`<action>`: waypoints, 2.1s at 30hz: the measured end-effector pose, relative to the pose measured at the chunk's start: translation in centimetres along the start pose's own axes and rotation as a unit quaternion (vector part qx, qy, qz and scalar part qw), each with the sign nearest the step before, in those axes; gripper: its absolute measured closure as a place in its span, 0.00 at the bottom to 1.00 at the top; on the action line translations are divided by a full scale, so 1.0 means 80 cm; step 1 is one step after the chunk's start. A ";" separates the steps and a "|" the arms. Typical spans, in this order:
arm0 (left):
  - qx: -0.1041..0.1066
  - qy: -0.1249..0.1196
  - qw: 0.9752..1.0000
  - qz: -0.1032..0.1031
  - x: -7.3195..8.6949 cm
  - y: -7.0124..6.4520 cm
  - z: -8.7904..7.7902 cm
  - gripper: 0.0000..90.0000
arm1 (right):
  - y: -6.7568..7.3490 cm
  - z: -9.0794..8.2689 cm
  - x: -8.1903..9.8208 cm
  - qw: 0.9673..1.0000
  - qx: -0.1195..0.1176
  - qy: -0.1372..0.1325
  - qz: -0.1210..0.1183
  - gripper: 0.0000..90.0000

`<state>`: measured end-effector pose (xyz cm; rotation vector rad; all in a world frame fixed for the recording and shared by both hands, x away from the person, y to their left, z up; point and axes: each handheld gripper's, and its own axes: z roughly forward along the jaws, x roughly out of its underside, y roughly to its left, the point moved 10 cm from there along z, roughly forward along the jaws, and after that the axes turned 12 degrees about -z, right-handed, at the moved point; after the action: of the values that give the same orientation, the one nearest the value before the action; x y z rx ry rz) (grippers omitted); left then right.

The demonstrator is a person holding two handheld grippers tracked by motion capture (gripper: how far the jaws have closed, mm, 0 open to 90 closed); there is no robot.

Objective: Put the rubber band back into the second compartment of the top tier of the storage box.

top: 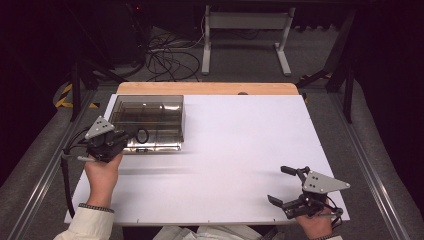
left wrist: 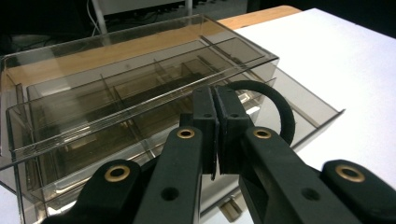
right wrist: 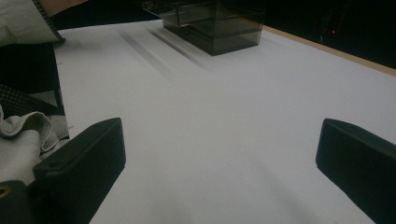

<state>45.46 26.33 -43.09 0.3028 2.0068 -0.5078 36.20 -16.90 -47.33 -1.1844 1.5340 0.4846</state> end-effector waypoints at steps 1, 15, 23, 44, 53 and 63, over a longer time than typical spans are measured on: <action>-0.001 0.000 1.000 0.000 0.000 0.001 0.001 0.98 | 0.000 0.000 0.000 1.000 0.000 0.000 0.000 0.02; -0.011 0.002 1.000 -0.004 0.000 0.010 0.013 0.98 | 0.000 0.000 0.001 1.000 -0.001 0.001 -0.001 0.02; -0.013 0.007 1.000 -0.003 0.002 0.010 0.014 0.98 | 0.000 -0.001 0.001 1.000 -0.001 0.001 -0.001 0.02; -0.020 0.053 0.998 -0.007 0.017 0.017 0.022 0.97 | 0.000 -0.001 0.001 1.000 -0.002 0.001 -0.002 0.02; -0.026 0.056 0.998 -0.003 0.020 0.018 0.025 0.95 | 0.000 -0.001 0.001 1.000 -0.002 0.001 -0.001 0.02; -0.031 0.039 0.999 0.000 0.014 0.017 0.021 0.83 | 0.001 -0.001 0.001 1.000 -0.003 0.000 -0.001 0.02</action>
<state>46.87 26.74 -45.09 0.2880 2.0930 -0.4387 36.12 -16.93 -47.37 -1.1910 1.5316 0.4888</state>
